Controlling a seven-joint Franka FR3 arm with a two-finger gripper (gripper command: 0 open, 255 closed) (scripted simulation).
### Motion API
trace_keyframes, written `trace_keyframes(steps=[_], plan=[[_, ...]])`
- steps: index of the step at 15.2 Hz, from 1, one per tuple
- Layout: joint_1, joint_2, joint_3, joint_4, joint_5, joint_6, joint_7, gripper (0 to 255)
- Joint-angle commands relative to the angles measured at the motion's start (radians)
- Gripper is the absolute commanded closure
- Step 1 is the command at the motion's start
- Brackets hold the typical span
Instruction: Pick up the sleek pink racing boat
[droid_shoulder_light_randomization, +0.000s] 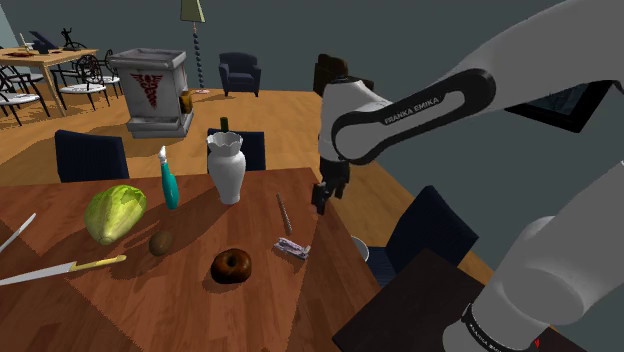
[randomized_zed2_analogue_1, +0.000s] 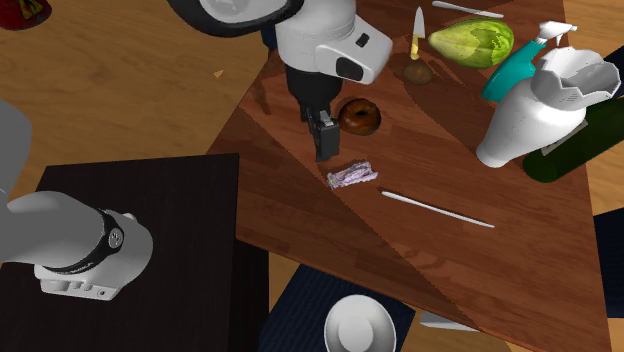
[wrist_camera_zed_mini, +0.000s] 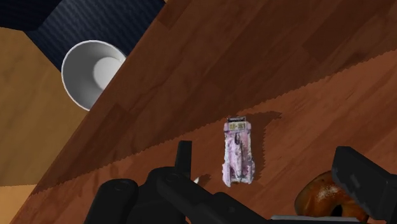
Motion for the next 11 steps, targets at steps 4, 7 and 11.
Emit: trace_keyframes(steps=[4, 7, 11], plan=[[-0.008, 0.203, 0.034, 0.057, -0.109, 0.128, 0.09, 0], [0.001, 0.326, 0.038, 0.107, -0.193, 0.183, 0.158, 0], [0.032, 0.491, 0.018, 0.194, -0.308, 0.235, 0.246, 0]])
